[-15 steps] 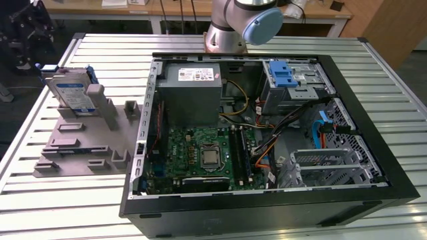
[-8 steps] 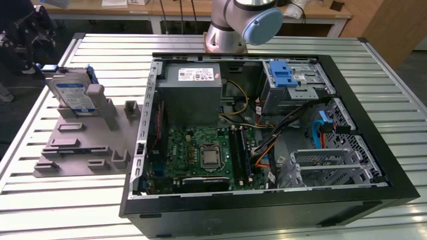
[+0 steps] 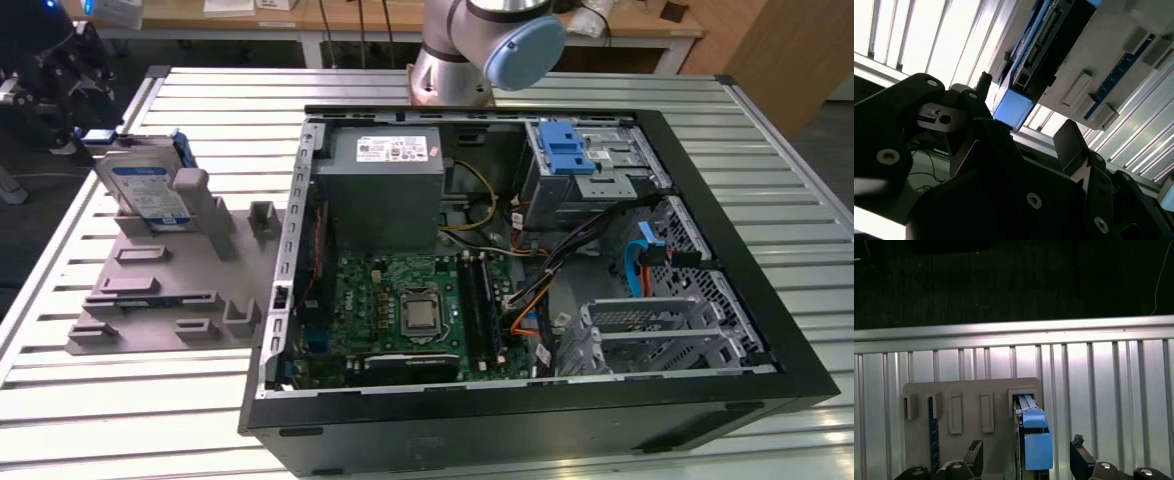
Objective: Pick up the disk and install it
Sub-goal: 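Pick up the disk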
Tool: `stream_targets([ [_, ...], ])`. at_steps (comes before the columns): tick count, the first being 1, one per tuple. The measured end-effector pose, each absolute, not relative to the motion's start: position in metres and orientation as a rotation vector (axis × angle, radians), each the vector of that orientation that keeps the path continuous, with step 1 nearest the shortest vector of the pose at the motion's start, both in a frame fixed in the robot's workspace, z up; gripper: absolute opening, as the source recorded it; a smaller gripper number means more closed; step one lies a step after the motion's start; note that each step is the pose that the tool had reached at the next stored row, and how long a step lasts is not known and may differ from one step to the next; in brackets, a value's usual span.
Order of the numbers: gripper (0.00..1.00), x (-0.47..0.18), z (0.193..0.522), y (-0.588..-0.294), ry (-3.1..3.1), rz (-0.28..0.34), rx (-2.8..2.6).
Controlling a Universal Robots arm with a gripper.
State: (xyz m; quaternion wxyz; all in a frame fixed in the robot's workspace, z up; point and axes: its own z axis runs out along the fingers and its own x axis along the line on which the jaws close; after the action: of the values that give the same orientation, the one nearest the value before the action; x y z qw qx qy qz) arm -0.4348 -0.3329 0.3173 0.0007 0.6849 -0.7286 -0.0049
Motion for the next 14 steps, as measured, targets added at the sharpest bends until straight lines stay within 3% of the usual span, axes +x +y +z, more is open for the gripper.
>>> stream_targets([
  [2, 0.76, -0.4351, 0.3156, -0.3329, -2.288, -0.015, 2.151],
  [3, 0.69, -0.4352, 0.3152, -0.3328, -2.288, -0.015, 2.151],
  [14, 0.69, -0.4358, 0.3139, -0.3328, -2.288, -0.015, 2.151],
])
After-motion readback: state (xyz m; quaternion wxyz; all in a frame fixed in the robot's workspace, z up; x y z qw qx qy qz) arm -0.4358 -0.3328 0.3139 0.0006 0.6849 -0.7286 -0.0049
